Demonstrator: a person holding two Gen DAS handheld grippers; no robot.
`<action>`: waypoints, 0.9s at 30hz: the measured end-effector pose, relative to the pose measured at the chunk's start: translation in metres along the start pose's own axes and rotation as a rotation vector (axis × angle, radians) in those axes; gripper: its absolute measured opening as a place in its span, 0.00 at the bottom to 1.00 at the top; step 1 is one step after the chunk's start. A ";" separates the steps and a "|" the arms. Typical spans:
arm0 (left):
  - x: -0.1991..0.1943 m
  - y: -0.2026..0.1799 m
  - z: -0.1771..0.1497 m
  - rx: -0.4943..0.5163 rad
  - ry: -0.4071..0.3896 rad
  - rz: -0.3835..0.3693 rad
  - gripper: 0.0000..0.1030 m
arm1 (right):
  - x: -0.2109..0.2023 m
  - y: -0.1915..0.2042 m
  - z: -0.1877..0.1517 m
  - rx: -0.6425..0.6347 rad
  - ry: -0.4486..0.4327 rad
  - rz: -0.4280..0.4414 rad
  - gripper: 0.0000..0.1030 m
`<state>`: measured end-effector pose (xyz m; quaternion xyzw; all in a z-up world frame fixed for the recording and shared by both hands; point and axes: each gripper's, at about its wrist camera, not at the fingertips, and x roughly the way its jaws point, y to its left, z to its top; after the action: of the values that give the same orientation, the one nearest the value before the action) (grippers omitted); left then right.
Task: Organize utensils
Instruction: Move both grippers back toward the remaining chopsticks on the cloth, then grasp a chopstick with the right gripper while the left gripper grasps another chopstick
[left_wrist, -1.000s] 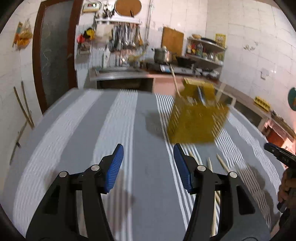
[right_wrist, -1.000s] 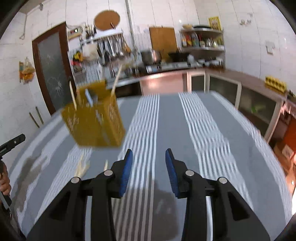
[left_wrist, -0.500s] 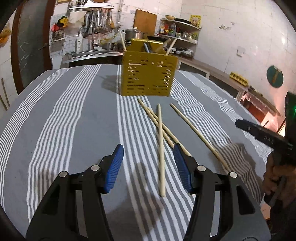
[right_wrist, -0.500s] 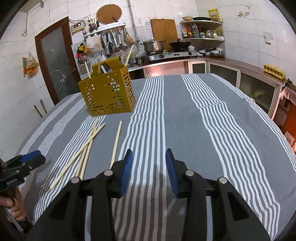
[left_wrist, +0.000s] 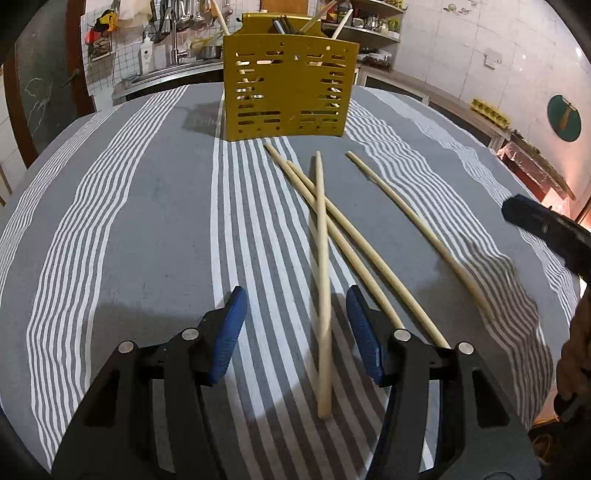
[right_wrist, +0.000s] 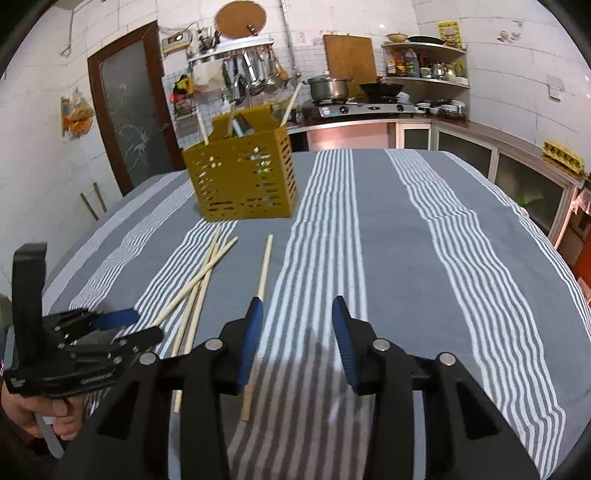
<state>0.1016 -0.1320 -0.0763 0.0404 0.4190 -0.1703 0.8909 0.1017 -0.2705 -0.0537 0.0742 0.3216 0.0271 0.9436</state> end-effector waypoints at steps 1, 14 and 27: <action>0.004 0.001 0.004 0.001 0.010 0.002 0.53 | 0.004 0.004 0.000 -0.011 0.013 0.002 0.38; 0.034 0.023 0.042 -0.050 0.037 0.060 0.52 | 0.058 0.058 0.016 -0.100 0.124 0.059 0.38; 0.051 0.076 0.071 -0.088 0.052 0.126 0.52 | 0.129 0.094 0.042 -0.171 0.265 0.017 0.37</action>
<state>0.2091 -0.0897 -0.0746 0.0317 0.4456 -0.0941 0.8897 0.2295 -0.1696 -0.0839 -0.0079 0.4393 0.0722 0.8954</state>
